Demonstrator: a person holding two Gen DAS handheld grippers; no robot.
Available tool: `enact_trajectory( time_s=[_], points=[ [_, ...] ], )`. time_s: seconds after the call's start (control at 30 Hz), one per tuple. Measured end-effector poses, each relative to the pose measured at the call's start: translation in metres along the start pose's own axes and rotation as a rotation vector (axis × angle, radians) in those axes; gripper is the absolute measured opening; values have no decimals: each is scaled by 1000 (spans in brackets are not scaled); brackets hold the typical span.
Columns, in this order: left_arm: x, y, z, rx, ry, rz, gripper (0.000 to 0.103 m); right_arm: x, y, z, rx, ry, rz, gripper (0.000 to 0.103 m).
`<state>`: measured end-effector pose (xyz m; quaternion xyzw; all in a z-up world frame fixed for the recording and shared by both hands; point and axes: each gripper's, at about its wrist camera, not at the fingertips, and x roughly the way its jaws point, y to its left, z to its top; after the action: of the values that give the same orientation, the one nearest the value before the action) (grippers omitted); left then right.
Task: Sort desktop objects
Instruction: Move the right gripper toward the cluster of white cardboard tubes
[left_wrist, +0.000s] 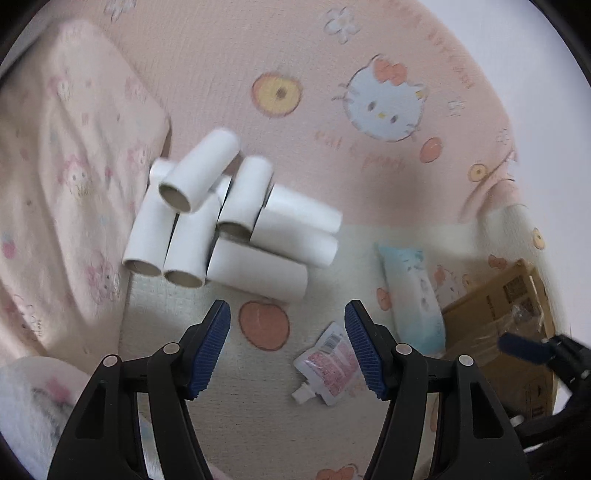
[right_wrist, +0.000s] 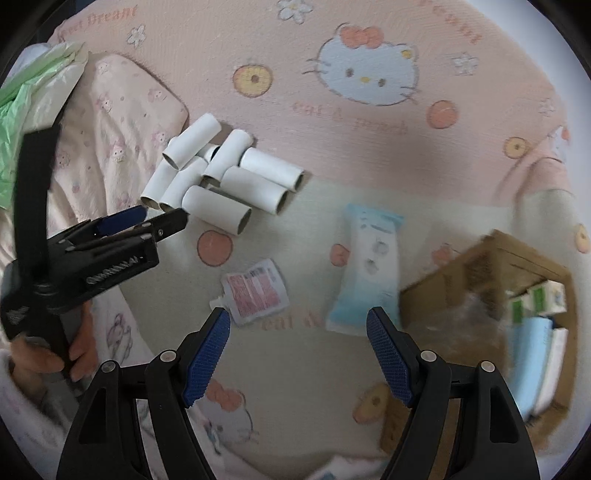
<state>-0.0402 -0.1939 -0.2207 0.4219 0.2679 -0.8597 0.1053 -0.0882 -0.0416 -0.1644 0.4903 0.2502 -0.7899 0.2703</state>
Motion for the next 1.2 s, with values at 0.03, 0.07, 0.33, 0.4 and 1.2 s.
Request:
enact_trajectory(
  time_s=[0.03, 0.07, 0.33, 0.4, 1.2],
  points=[
    [5, 4, 2, -20, 21, -7, 68, 9, 4, 2, -17, -7, 10, 75],
    [10, 9, 5, -47, 43, -23, 68, 16, 7, 2, -30, -16, 24, 75],
    [16, 73, 25, -386, -16, -123, 68, 74, 11, 14, 65, -68, 203, 75],
    [21, 83, 30, -439, -19, -155, 68, 82, 5, 20, 149, -77, 262, 75],
    [63, 80, 45, -401, 107, -95, 34, 151, 21, 61, 244, 1, 325, 52]
  ],
)
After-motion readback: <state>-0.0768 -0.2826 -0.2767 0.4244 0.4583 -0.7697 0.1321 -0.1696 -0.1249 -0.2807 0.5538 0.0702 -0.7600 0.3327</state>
